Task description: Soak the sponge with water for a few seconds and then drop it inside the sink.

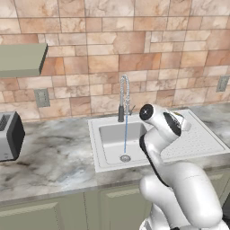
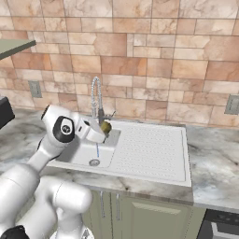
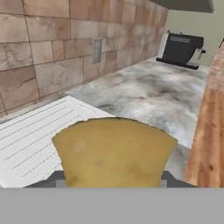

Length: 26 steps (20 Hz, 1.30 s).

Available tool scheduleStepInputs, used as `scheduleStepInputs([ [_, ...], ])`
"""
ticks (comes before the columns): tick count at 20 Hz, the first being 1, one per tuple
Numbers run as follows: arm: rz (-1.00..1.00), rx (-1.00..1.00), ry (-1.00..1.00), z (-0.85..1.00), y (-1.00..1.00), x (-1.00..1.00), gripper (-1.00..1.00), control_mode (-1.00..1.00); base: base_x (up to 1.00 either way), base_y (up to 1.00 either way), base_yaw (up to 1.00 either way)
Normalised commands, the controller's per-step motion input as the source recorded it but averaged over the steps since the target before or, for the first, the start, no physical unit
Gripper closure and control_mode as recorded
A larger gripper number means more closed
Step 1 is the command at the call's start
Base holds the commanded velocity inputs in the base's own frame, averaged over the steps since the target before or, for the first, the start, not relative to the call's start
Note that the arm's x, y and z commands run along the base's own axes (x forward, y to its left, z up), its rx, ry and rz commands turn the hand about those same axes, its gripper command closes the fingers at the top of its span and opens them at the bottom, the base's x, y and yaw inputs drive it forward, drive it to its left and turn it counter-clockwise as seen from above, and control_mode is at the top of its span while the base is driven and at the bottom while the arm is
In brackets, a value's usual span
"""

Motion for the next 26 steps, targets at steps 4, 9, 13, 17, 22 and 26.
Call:
scheduleStepInputs([
  [4,0.0,0.08,0.0,0.0,0.23,0.39,1.0,-1.0,0.0,0.0,0.0],
  [9,0.0,0.08,0.0,-0.11,0.19,0.38,1.0,-1.0,0.0,0.0,0.0],
  [13,0.01,0.01,0.0,-0.29,0.43,0.35,1.0,-1.0,0.0,0.0,0.0],
  [17,0.02,-0.02,-0.05,-0.31,0.55,0.19,1.0,-1.0,0.0,0.0,0.0],
  [22,0.01,-0.04,-0.06,-0.13,0.46,0.07,1.0,-1.0,0.0,0.0,0.0],
  [26,0.01,-0.03,-0.07,-0.01,0.41,0.01,1.0,-1.0,0.0,0.0,0.0],
])
